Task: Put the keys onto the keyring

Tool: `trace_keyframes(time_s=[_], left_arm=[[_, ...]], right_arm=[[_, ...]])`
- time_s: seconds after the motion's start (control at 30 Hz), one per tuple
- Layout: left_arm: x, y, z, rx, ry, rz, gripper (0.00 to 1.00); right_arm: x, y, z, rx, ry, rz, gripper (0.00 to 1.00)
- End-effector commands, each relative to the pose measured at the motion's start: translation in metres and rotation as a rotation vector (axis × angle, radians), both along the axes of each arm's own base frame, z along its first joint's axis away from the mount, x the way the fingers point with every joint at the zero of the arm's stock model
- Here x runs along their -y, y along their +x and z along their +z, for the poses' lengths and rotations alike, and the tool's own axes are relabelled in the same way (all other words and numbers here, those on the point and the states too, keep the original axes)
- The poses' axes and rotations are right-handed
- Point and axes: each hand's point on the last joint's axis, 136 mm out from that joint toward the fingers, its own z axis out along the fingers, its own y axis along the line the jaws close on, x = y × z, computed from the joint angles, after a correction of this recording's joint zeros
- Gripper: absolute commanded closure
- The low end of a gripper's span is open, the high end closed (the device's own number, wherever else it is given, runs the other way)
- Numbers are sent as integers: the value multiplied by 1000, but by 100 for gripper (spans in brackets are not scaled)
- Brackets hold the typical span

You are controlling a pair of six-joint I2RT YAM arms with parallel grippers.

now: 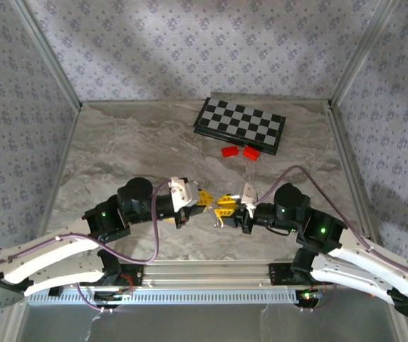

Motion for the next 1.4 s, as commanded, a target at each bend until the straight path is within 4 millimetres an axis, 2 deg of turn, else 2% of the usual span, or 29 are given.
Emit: trace_keyframes(time_s=[0.0, 0.17, 0.37, 0.63, 0.9, 1.0, 1.2, 1.37], left_arm=[[-7, 6, 33, 71, -76, 49, 100], [-6, 2, 36, 64, -117, 26, 100], [-3, -6, 42, 37, -199, -21, 100], [-3, -7, 38, 24, -213, -24, 100], [-8, -6, 37, 49, -168, -10, 100], [-9, -9, 36, 56, -141, -22, 100], [-11, -21, 39, 53, -125, -80, 100], [-10, -33, 43, 40, -135, -152, 100]], right_arm=[[-1, -7, 9, 18, 20, 23, 72], [-2, -2, 17, 6, 97, -16, 65], [5, -6, 32, 21, 194, -12, 60], [1, -11, 31, 3, 184, 19, 64], [-2, -15, 19, -7, 135, 37, 66], [5, -14, 18, 15, 101, 15, 67], [32, -8, 35, 94, 143, -82, 65], [31, -4, 45, 129, 159, -95, 66]])
